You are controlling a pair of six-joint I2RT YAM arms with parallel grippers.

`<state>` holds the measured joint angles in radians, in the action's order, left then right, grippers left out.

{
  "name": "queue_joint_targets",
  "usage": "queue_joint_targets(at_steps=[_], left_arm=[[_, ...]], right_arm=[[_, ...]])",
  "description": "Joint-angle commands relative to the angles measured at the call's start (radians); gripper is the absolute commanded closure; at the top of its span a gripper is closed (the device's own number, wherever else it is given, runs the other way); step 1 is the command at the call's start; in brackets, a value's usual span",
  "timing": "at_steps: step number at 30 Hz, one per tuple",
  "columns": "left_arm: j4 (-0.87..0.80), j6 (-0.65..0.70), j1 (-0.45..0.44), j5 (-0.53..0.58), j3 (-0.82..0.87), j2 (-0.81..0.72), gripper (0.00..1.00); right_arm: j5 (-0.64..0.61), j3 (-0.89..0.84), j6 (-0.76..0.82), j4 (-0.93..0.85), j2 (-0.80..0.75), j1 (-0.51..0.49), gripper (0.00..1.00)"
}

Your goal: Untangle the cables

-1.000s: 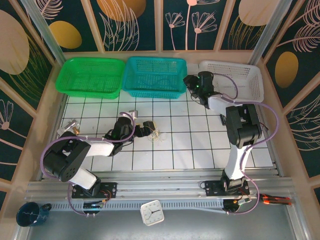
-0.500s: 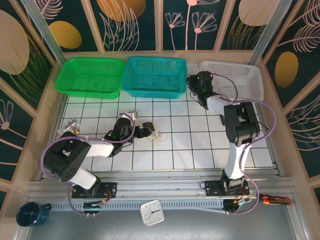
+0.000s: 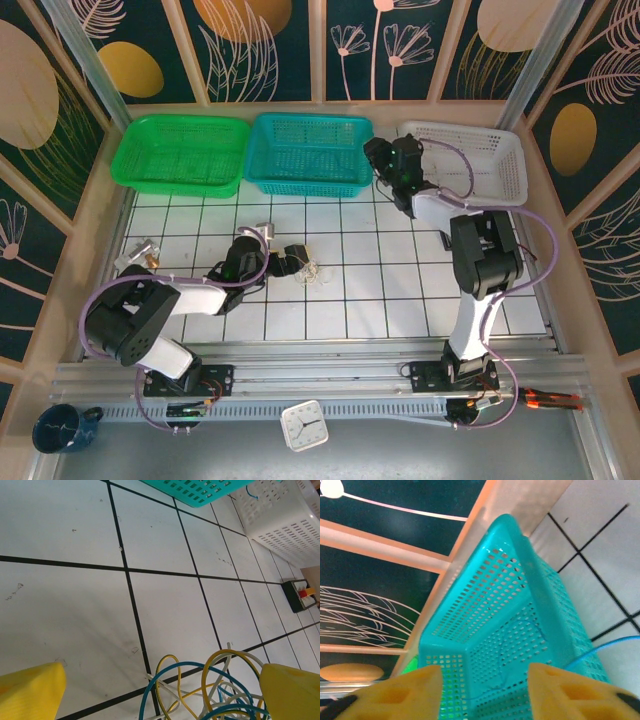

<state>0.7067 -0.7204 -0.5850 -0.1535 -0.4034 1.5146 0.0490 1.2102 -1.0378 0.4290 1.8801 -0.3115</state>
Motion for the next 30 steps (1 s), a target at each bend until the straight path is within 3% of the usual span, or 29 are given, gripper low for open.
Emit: queue_joint_targets(at_steps=[1,3,9,30], left_arm=[[0.036,-0.007,0.003,-0.013,0.014,-0.024,0.01],[0.034,-0.007,0.003,-0.012,0.015,-0.027,0.01],[0.031,-0.004,0.002,-0.013,0.012,-0.028,0.01],[0.030,-0.001,0.002,-0.012,0.026,-0.028,0.01]], right_arm=[[-0.050,-0.059,-0.054,-0.001,-0.061,-0.001,0.39],[-0.054,-0.087,-0.085,0.006,-0.066,0.001,0.34],[-0.023,-0.108,-0.177,0.082,-0.012,0.016,0.29],[-0.003,-0.001,-0.380,0.289,0.205,0.055,0.31]])
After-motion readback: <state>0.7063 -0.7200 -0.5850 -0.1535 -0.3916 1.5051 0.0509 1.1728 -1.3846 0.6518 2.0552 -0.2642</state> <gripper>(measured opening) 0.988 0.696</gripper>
